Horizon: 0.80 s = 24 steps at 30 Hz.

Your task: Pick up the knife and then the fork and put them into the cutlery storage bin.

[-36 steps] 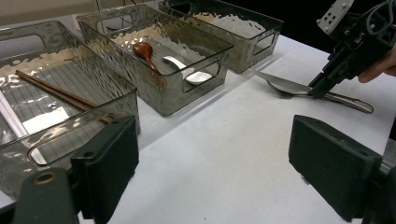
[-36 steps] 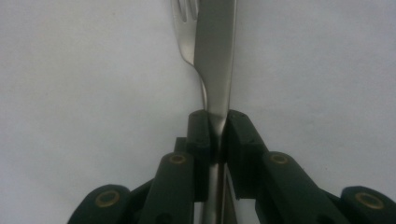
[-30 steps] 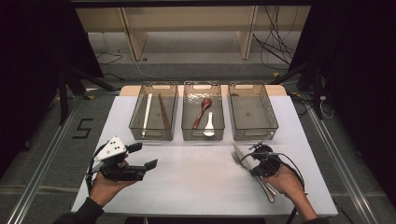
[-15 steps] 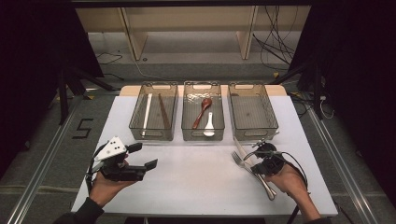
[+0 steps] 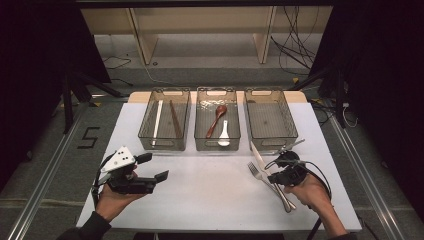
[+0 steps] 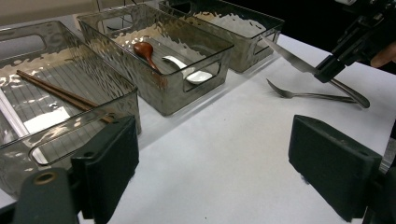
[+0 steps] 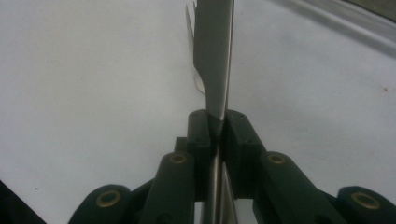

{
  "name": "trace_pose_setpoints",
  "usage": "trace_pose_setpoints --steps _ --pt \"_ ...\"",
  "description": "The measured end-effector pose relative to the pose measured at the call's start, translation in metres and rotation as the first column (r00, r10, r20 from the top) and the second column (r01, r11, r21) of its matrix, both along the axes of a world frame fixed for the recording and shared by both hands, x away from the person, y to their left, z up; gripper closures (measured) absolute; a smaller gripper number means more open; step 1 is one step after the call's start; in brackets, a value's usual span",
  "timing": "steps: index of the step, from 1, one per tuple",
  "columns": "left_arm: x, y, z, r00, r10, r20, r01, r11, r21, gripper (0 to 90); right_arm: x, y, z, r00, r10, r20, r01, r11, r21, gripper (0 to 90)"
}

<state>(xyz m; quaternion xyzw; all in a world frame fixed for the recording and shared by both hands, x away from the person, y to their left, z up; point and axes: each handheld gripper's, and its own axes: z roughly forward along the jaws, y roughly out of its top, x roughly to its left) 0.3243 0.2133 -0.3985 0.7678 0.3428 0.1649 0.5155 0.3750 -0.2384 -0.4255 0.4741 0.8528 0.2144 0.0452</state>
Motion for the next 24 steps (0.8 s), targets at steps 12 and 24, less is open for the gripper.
trace_pose_setpoints --steps 12,24 --pt "0.0 0.0 0.0 1.0 0.005 0.004 -0.005 1.0 -0.006 15.6 0.002 -0.006 0.023 0.9971 -0.016 0.074 0.011 0.998 0.069 81.6" --pt "0.0 0.0 0.0 0.9999 0.011 0.008 -0.011 0.9999 -0.011 15.6 0.014 -0.012 0.041 0.9882 -0.04 0.148 0.023 0.993 0.112 81.6"
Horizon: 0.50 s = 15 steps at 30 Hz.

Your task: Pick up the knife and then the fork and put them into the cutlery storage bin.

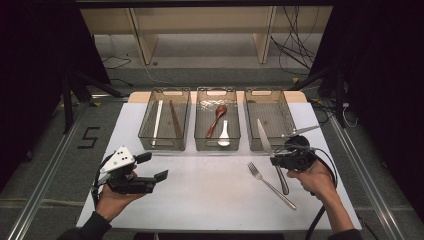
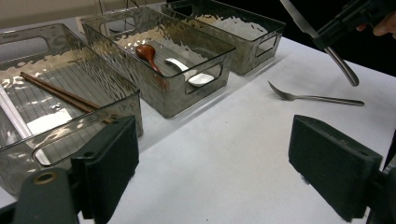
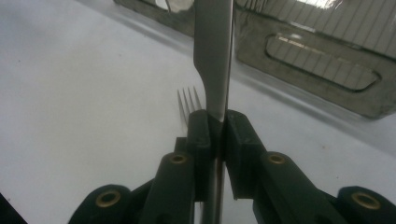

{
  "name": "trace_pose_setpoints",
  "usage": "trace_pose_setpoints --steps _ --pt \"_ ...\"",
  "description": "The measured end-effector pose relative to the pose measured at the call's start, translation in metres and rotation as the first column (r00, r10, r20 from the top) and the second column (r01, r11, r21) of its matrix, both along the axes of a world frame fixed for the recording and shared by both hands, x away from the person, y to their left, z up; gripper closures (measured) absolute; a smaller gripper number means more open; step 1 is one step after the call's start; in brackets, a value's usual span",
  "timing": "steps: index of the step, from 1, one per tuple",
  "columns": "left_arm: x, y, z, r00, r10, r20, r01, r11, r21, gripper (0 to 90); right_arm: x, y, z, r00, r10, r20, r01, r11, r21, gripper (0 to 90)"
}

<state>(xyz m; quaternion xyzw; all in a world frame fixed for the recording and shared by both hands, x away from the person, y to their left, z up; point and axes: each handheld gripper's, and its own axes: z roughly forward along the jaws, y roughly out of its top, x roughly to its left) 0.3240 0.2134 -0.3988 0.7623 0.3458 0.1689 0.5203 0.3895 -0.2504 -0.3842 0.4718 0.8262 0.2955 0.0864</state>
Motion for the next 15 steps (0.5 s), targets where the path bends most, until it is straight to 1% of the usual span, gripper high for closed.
trace_pose_setpoints --steps 3,5,15 --pt "0.0 0.0 0.0 1.0 -0.004 0.0 0.004 1.0 0.007 15.6 0.004 -0.002 0.004 0.9999 -0.004 0.012 0.004 1.0 0.01 81.7" --pt "0.0 0.0 0.0 1.0 0.0 0.001 0.0 1.0 0.001 15.6 0.007 -0.003 0.006 0.9998 -0.01 0.018 0.01 1.0 0.016 81.6" --pt "0.0 0.001 0.0 1.0 0.001 0.002 -0.001 1.0 0.002 15.6 0.018 -0.006 0.013 0.9986 -0.03 0.044 0.028 0.999 0.04 81.6"
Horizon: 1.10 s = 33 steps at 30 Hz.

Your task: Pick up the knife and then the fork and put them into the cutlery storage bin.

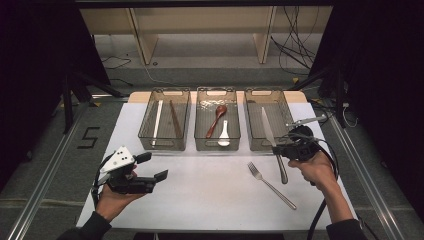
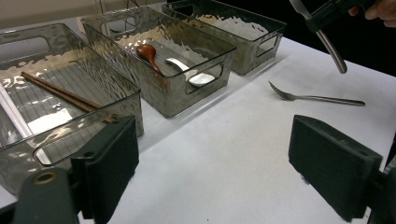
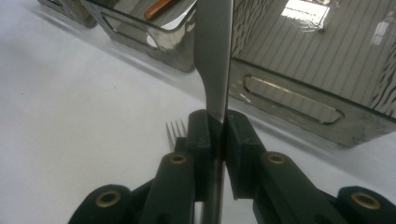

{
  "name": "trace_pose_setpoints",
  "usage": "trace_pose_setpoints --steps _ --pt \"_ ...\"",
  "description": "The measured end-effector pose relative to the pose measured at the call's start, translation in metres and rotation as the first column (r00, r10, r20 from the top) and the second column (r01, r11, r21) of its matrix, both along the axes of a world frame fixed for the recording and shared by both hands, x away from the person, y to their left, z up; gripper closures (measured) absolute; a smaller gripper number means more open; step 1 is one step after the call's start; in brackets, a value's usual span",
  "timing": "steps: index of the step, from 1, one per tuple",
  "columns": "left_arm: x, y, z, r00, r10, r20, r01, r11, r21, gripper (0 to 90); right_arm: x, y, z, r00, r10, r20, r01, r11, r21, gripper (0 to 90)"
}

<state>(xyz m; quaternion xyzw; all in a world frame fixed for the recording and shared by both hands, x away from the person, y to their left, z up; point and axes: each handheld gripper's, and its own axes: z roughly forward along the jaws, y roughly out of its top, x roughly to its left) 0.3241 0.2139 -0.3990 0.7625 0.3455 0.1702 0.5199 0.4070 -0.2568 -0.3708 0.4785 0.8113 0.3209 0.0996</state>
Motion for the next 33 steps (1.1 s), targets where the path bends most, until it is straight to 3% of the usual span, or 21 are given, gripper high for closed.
trace_pose_setpoints --steps 19,33 --pt "0.0 0.001 0.0 1.0 0.001 0.001 -0.001 1.0 -0.001 15.6 0.025 -0.003 0.016 0.9975 -0.044 0.055 0.042 0.998 0.038 81.7" --pt "0.0 0.002 0.0 1.0 0.002 0.003 -0.002 1.0 -0.003 15.6 0.07 0.005 0.045 0.988 -0.108 0.11 0.103 0.993 0.052 81.6"
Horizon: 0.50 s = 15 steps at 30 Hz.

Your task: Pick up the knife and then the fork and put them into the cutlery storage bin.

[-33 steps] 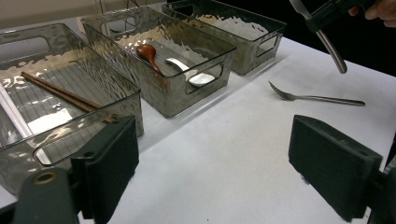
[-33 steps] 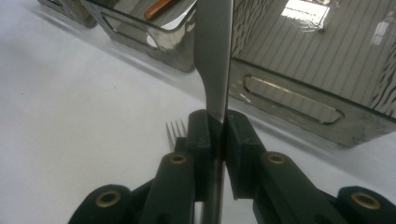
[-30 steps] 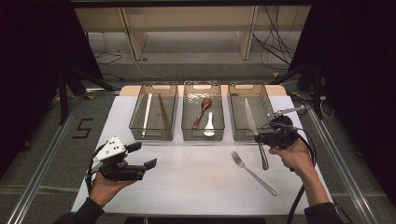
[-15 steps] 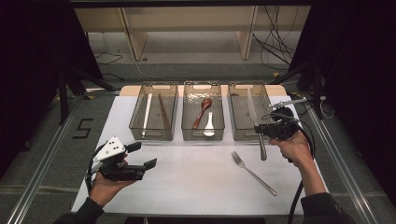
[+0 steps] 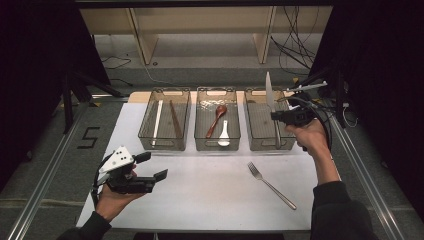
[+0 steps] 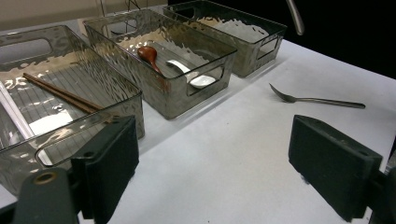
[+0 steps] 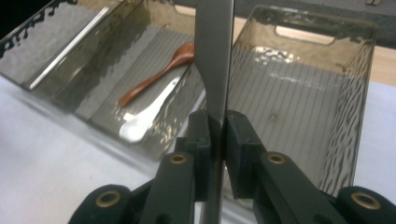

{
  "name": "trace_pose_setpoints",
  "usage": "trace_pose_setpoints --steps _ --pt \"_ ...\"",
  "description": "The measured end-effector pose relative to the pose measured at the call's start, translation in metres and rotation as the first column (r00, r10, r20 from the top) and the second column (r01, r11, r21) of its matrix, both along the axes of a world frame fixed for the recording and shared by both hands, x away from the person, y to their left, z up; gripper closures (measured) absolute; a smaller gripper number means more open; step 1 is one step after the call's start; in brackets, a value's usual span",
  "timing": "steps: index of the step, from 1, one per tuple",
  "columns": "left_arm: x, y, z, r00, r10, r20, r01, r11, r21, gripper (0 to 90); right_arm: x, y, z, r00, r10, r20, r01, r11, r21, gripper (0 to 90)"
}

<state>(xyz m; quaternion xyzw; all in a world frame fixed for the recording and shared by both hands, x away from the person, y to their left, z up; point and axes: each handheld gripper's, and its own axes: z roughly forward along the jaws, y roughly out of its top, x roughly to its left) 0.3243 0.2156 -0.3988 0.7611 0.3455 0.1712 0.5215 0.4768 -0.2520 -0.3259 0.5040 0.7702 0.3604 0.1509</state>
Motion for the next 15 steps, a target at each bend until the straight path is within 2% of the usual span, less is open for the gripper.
trace_pose_setpoints --steps 9,15 --pt "0.0 -0.001 0.0 1.0 -0.005 -0.002 0.005 1.0 0.001 15.6 0.026 0.006 0.001 0.9987 -0.051 -0.001 0.051 0.999 0.006 81.7" --pt "0.0 0.0 0.0 1.0 -0.002 -0.002 0.002 1.0 -0.001 15.6 0.04 0.011 -0.003 0.9962 -0.087 -0.005 0.087 0.996 0.029 81.6"
